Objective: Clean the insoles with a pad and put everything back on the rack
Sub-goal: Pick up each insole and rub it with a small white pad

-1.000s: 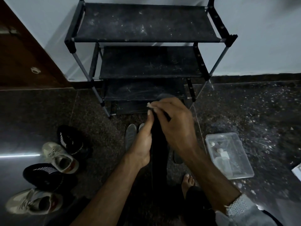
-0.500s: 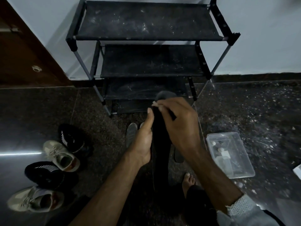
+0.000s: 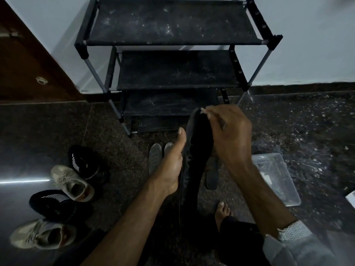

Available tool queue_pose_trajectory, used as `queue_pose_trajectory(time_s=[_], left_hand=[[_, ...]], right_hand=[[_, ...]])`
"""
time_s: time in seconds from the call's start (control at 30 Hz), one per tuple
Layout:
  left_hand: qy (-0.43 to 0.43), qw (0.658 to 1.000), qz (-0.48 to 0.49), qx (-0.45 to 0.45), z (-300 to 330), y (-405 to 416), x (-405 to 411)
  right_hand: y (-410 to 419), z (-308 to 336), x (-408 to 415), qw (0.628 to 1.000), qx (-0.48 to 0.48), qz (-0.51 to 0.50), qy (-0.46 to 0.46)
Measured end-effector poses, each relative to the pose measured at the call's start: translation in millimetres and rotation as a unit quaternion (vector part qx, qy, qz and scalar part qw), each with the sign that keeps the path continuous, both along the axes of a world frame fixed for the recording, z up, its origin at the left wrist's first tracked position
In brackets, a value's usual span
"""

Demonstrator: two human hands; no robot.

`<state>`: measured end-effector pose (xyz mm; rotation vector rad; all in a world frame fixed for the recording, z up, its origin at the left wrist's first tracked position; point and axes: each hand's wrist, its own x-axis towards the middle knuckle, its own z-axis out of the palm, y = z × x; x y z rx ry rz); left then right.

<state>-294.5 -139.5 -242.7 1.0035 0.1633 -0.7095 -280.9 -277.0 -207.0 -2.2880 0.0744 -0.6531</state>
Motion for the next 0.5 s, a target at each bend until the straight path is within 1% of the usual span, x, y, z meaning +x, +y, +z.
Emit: queue_pose_trajectory(time_s=[0.07,0.13,0.2,0.27,0.33,0.43,0.47,0.5], left_hand=[[-0.003,1.000,-0.008,-0.004,1.7,-0.5,-0.1],[-0.001,1.000,0.005,0.000,2.4,-0.3,0.8],[0.001,1.000,0.023,-0.005,2.4,0.5,1.5],[0.010,0.999,0.030,-0.011,2.9,1.7,2.2],[0.016,1.000,0.020,-0.007,1.6,2.3,1.7],[0.015,1.000,0.006,-0.027,3.8,2.0,0.5],[0.016,0.999,0.007,-0.036,6.6,2.0,0.9],[0.018,0.999,0.008,-0.045,9.2,2.1,1.4]], right_hand=[[-0.2,0.1,-2.0,1.000,0.007,0.001,0.004],[13.5,1.0,-6.7,0.999,0.017,0.048,-0.005],[29.0,2.2,-11.2,0.995,0.006,0.097,-0.018],[33.3,1.6,-11.2,0.993,-0.011,0.110,-0.029],[24.7,1.0,-6.7,0.996,-0.004,0.086,-0.028],[3.8,1.0,-0.9,0.999,0.021,0.029,-0.010],[-1.3,0.9,0.0,0.998,0.055,0.012,0.005],[-4.6,1.5,0.6,0.994,0.109,-0.001,0.022]])
